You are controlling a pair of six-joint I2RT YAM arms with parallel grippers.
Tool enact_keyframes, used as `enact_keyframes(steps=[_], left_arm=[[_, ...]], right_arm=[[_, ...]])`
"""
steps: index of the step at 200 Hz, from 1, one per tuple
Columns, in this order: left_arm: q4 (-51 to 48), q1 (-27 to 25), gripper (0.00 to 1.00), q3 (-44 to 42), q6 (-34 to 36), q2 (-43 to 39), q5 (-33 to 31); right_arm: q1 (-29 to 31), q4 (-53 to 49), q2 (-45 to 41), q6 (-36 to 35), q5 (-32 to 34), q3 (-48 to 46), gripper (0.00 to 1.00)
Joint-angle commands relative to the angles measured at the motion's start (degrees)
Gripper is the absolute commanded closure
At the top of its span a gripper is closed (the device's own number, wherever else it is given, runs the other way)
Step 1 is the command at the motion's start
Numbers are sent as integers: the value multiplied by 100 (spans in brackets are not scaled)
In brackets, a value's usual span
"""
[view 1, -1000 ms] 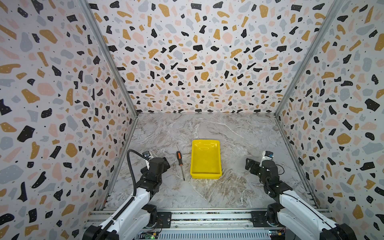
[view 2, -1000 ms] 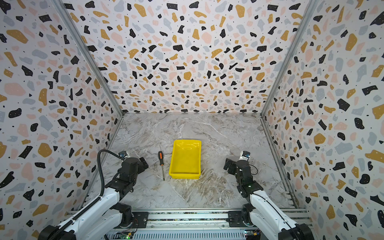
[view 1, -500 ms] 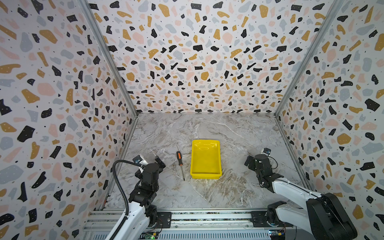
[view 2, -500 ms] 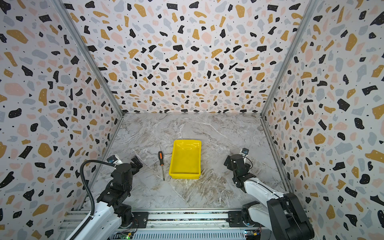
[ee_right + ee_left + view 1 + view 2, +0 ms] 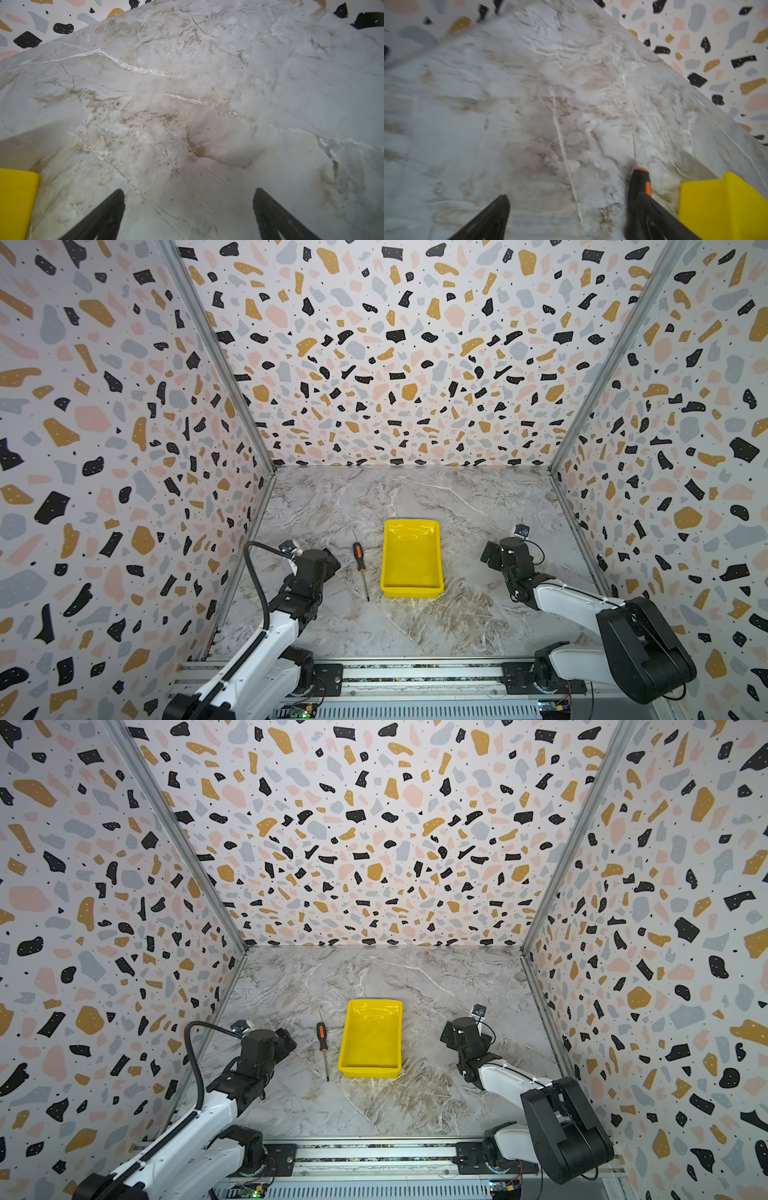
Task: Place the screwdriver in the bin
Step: 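Reach the left gripper toward the screwdriver handle while the right arm shifts forward, then lower the left gripper and close it on the black-orange screwdriver handle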
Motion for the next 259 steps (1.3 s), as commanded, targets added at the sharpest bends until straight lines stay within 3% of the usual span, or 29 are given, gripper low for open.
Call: enact_keyframes(steps=[1,14,26,45,91,192,221,259], left_arm=[[402,-195,13,285,-414,510,1336],[753,-637,17,259,-695,701,1343],[823,-1065,18,309,-774,824,905],[715,-1352,21,509,-750,1098,560],[624,-1531,31,856,-711,1734,527],[652,-1598,41,1052,-589,2815,316],[593,-1598,52,1114,-520,3069,264],[414,-1598,53,1275,-498,3270,190]], right_arm=[[-36,-128,84,-20,-26,123,3],[-130,-287,291,7,-156,298,3],[-171,-405,438,-8,-250,423,5],[-175,-386,498,-102,-379,469,9],[-329,-330,484,-98,-641,418,9],[-348,-264,503,-158,-732,420,15],[-305,-292,552,-194,-728,461,17],[-261,-293,585,-212,-684,494,18]])
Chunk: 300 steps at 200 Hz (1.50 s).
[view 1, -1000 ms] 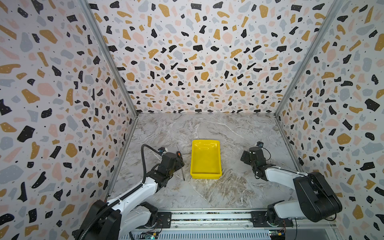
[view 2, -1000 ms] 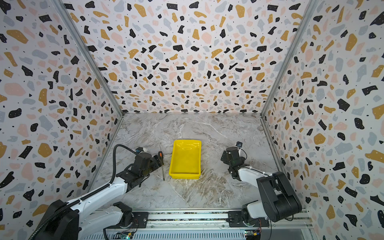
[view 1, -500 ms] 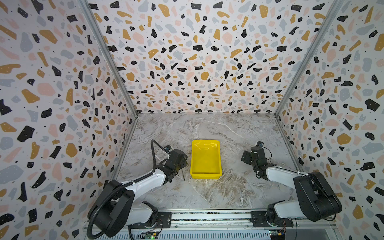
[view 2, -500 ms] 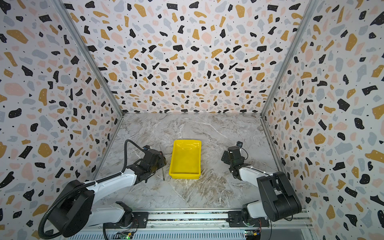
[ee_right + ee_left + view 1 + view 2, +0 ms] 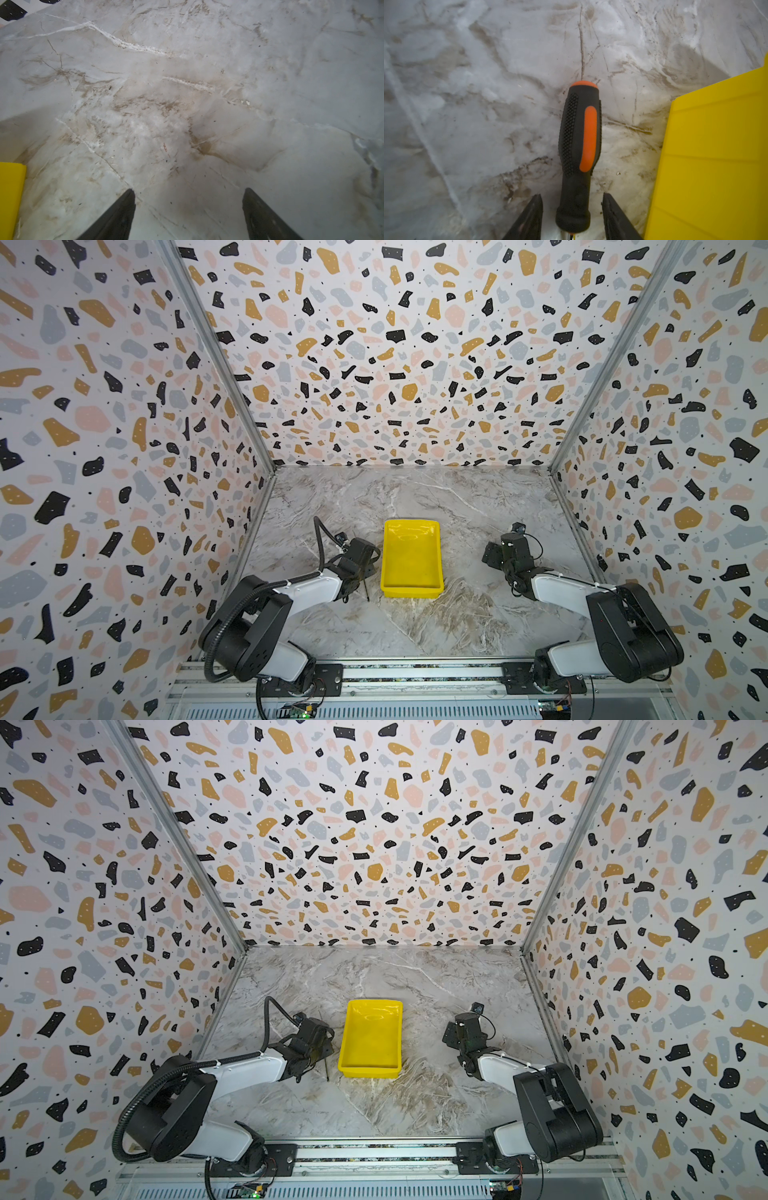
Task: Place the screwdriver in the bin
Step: 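Lower the left gripper and close it on the black-orange screwdriver handle, then lift the screwdriver with the left gripper and carry it over the yellow bin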
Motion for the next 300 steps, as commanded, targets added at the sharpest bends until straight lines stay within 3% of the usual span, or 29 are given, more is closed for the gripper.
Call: enact_keyframes(steps=[1,79,134,176,217,281,300], left_arm=[[-144,-24,53,192,77,67,-178],[-128,-30,59,192,241,288,-276],[-172,-25,76,184,219,152,-321],[-301,-25,77,96,216,-310,-504],[-1116,-24,82,439,474,-815,-849],[-584,-124,85,126,156,-2092,-315],[-369,-302,86,83,-219,-2303,-220]], right_arm=[[41,-97,19,-66,42,177,18],[214,-125,59,-93,295,222,21],[260,-113,32,-74,414,205,23],[274,-114,43,-74,430,212,23],[322,-113,34,-92,473,196,23],[401,-134,69,-101,571,238,24],[410,-138,66,-107,580,233,24]])
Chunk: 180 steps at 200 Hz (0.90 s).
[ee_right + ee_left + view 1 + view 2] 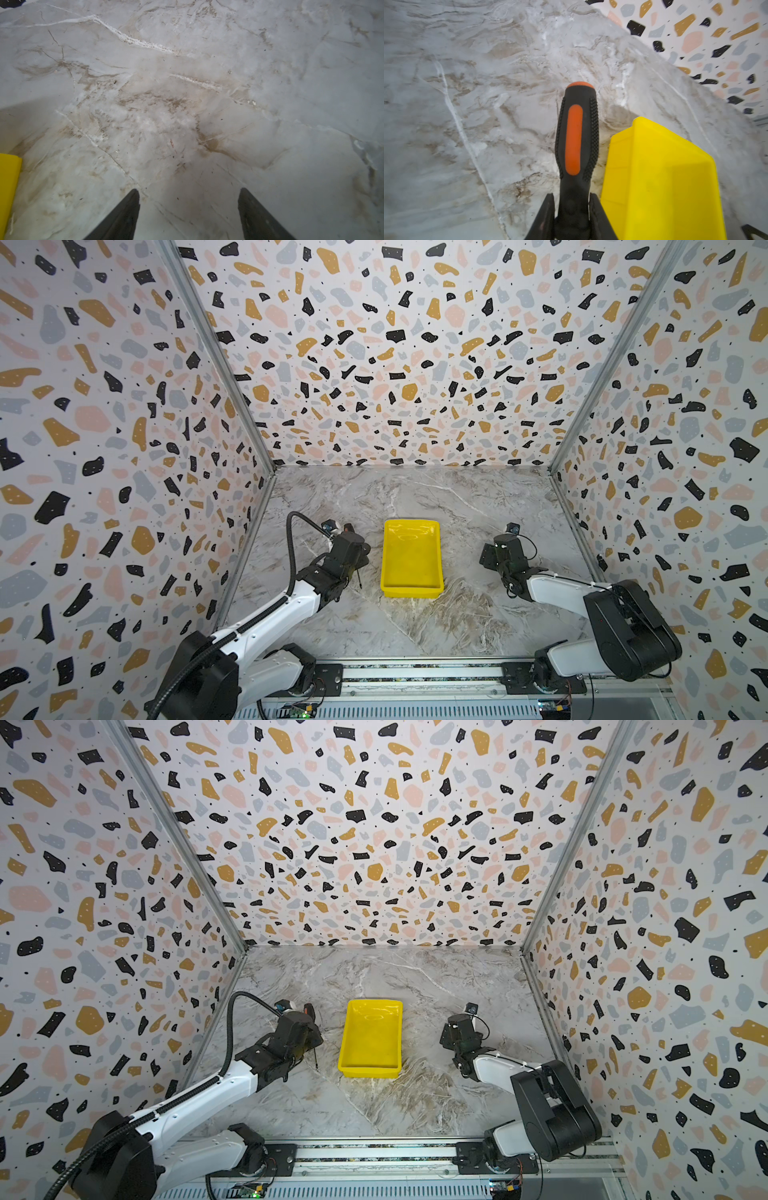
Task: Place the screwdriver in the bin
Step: 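Lift the screwdriver with the left gripper and carry it over the yellow bin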
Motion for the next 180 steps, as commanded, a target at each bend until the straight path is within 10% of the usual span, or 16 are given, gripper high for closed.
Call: enact_keyframes(steps=[1,92,180], left_arm=[[453,-208,87,-114,-367,-243,197],[1305,-1642,85,781,-145,1204,-10],[1185,-1583,85,1621,-723,2108,-229]], right_arm=[[45,-128,7,-43,139,210,24],[94,-192,77,-61,166,273,24],[129,-203,115,-70,209,306,25]])
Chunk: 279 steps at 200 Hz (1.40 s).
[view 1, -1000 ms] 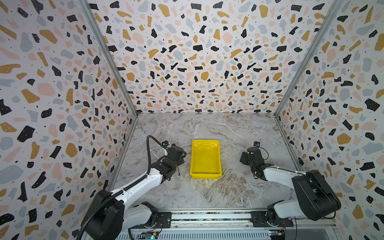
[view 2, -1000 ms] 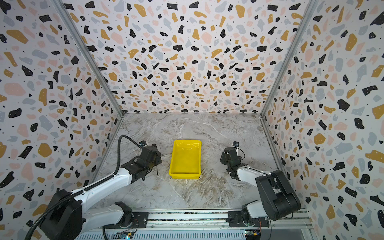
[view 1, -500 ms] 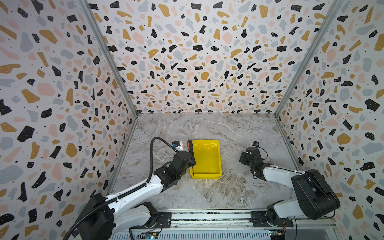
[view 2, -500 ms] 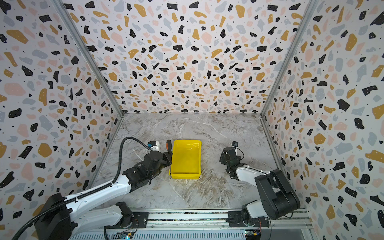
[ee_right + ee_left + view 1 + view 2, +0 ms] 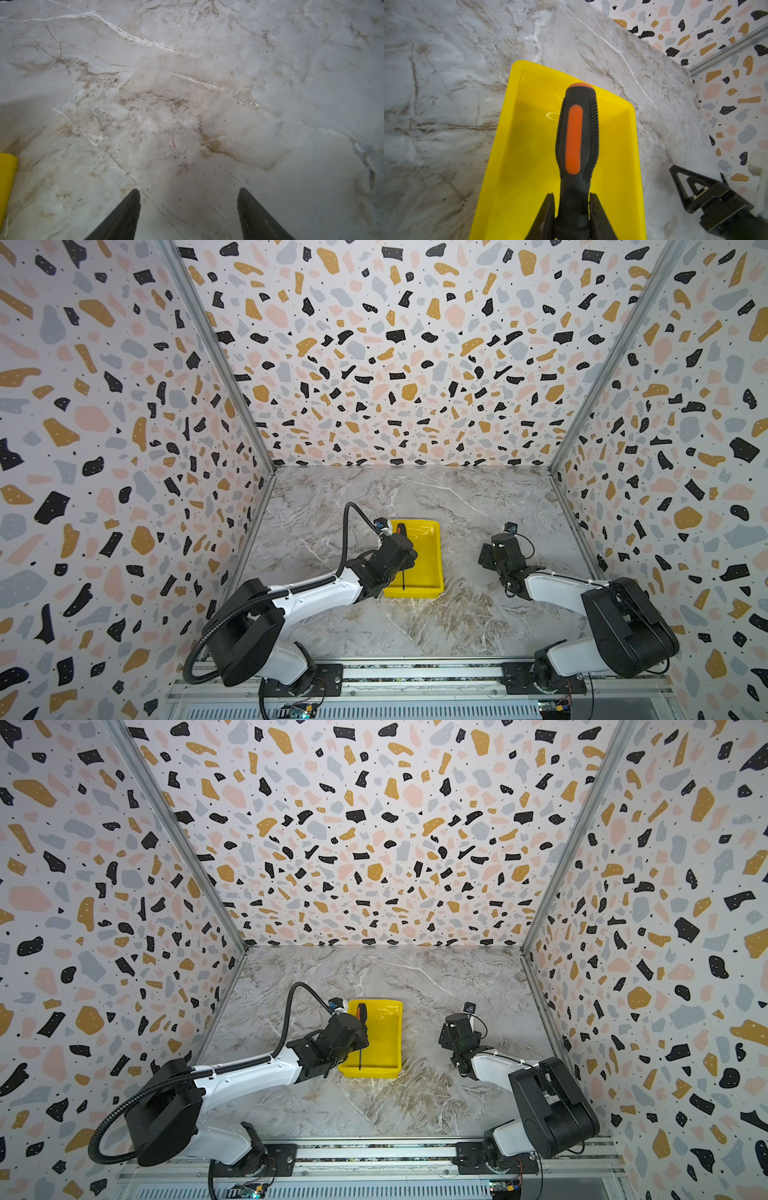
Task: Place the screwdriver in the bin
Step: 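Lift the screwdriver with the left gripper and carry it over the yellow bin, then lower the screwdriver into the yellow bin and open the left gripper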
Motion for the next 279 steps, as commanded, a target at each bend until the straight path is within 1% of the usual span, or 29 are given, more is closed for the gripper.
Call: enact_keyframes(steps=[1,23,58,90,117,159,190,218,250,255,264,268,279], left_arm=[[225,38,85,418,-280,108,-214],[465,39,85,310,-533,315,-252],[509,38,85,123,-650,490,-413],[385,43,80,69,-652,540,-566],[338,40,75,165,-598,581,-532],[130,36,73,301,-578,591,-544],[136,36,71,199,-644,481,-627],[95,43,62,228,-595,438,-607],[54,43,51,338,-369,280,-402],[54,39,47,349,-302,219,-366],[54,46,32,385,-121,114,-303],[18,47,27,399,-37,52,-297],[-138,64,25,480,209,-101,-332]], right_arm=[[39,-127,10,-33,91,210,25],[39,-125,11,-33,97,212,25],[43,-120,9,-33,97,210,25],[82,-118,14,-50,140,223,25],[107,-118,19,-59,172,218,25],[146,-118,20,-60,220,216,25],[243,-82,27,-103,291,218,25],[328,-98,68,-130,412,266,25],[356,-92,64,-138,448,263,25],[360,-98,65,-139,447,263,25],[364,-94,62,-141,453,265,25],[368,-96,64,-139,454,262,25],[372,-95,63,-145,457,265,25]])
